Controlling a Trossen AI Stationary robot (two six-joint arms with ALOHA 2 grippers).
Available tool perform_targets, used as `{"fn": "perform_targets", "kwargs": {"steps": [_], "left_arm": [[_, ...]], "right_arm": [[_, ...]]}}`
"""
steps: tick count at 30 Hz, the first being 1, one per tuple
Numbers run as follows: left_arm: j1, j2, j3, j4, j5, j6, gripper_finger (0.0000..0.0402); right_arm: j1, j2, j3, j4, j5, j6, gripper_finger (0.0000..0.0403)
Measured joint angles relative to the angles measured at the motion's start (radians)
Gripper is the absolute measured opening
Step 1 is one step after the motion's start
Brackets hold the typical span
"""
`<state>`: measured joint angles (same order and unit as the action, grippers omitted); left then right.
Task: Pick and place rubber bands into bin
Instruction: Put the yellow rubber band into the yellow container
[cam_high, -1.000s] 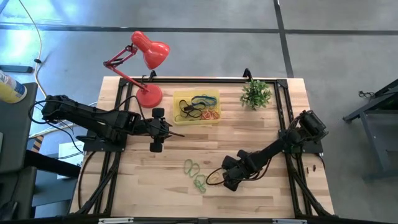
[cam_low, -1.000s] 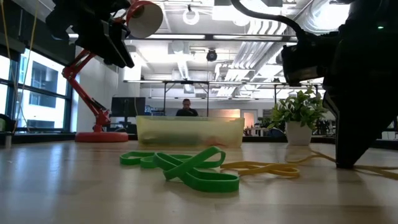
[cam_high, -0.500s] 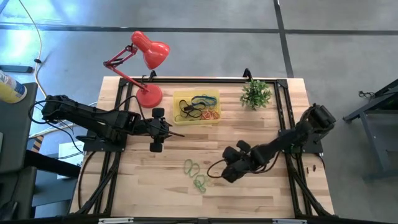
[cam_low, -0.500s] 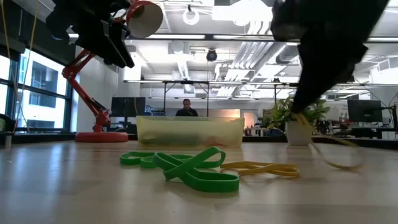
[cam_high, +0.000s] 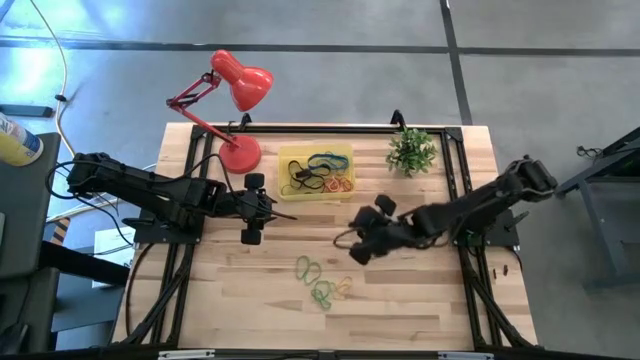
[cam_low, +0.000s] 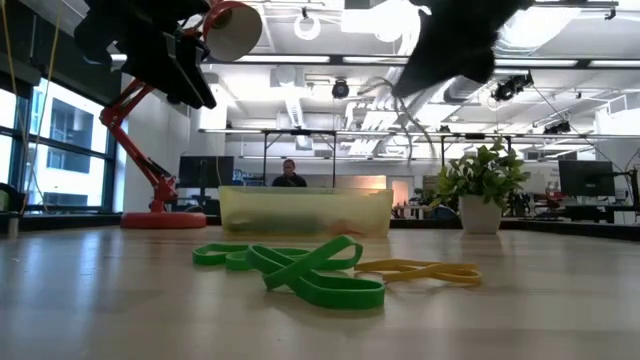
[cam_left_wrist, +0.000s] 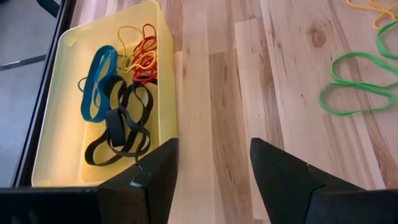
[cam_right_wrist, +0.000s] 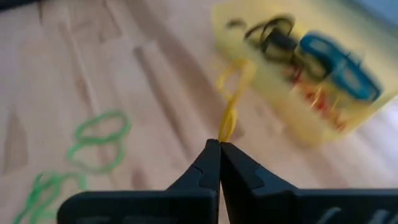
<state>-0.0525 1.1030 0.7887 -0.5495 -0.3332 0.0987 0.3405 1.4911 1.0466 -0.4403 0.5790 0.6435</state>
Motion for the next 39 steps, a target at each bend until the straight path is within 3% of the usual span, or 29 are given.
{"fn": "perform_targets", "kwargs": {"steps": [10,15,28,39], "left_arm": [[0.0,0.0,0.0,0.003,0.0,-0.012,0.0188],[0.0,0.0,0.0,0.019,0.0,-0.017,0.0188],[0.0,0.0,0.0,0.029,-0.027,-0.017,0.0189],[0.0,0.0,0.0,0.03,-0.045,-0.001,0.0189]], "right_arm": [[-0.209,-0.073,0.001,0.176,0.014,-0.306,0.0],[-0.337,-0.074,0.002,0.215,-0.04,-0.388,0.0],[-0.599,-0.071,0.002,0.236,-0.216,-0.443,0.0],[-0.66,0.102,0.002,0.334,-0.351,-0.412,0.0]]}}
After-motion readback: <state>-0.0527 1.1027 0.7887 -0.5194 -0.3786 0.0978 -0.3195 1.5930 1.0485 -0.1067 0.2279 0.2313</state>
